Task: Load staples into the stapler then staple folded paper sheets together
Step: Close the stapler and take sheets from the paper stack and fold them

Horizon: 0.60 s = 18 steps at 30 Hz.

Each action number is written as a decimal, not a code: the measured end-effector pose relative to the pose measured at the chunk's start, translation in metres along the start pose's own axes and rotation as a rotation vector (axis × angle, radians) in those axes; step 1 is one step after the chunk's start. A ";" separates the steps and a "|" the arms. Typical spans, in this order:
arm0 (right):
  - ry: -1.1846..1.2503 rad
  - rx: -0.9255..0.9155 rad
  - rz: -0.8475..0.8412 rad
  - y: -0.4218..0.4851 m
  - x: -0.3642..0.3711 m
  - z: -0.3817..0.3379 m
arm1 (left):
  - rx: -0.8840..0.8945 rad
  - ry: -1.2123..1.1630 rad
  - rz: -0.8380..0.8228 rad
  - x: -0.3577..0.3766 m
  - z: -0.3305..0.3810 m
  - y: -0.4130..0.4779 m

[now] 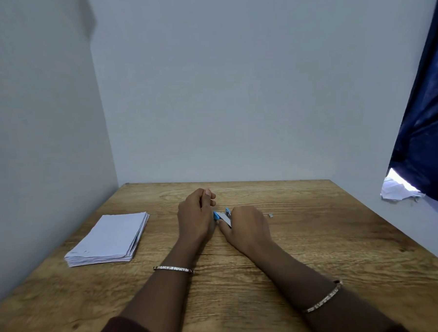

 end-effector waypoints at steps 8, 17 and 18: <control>0.121 -0.003 0.280 -0.019 -0.039 -0.013 | 0.052 0.122 0.094 -0.046 0.009 -0.027; 0.354 -0.167 0.108 -0.033 -0.028 -0.091 | 0.125 0.447 0.179 -0.132 0.007 -0.054; 0.385 -0.183 0.082 -0.033 -0.025 -0.101 | 0.135 0.541 0.186 -0.144 0.005 -0.056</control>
Point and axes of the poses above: each hand's wrist, its own y-axis towards the middle knuckle, its own x-axis out of the palm, z = x × y, the point moved 8 cm from there along y, towards the middle knuckle, and after that the axes turned 6 degrees about z, right-handed, at the moved point
